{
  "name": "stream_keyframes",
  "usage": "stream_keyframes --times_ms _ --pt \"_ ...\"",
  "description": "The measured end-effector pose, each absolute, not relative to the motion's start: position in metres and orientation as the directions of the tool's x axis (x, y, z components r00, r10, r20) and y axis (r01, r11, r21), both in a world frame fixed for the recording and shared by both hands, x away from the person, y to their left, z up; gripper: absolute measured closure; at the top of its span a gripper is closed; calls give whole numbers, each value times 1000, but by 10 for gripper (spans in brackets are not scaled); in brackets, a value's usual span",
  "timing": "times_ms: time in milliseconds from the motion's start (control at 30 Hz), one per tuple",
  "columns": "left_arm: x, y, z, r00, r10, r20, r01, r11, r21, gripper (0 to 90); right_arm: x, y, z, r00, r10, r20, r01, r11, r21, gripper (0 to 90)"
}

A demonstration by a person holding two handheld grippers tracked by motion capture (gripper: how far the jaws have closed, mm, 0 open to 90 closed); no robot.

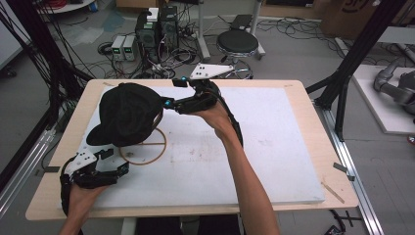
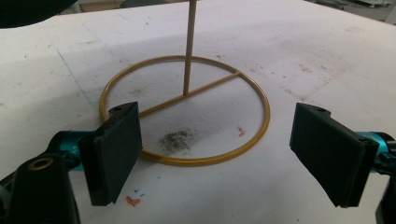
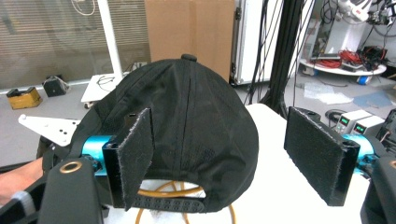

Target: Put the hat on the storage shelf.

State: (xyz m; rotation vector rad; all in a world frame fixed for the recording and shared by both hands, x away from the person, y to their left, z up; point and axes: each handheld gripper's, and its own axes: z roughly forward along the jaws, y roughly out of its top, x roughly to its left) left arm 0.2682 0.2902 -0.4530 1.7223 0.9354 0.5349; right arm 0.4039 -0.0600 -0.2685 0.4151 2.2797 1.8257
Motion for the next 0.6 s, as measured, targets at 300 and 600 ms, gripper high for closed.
stream_keyframes --times_ms 300,600 --pt "268 290 -453 593 800 -92 331 -137 934 168 394 -72 -263 -941 339 1 78 215 973 232" --pt "268 291 -453 594 799 -90 328 -138 935 168 384 -103 -269 -924 381 -33 53 213 976 221"
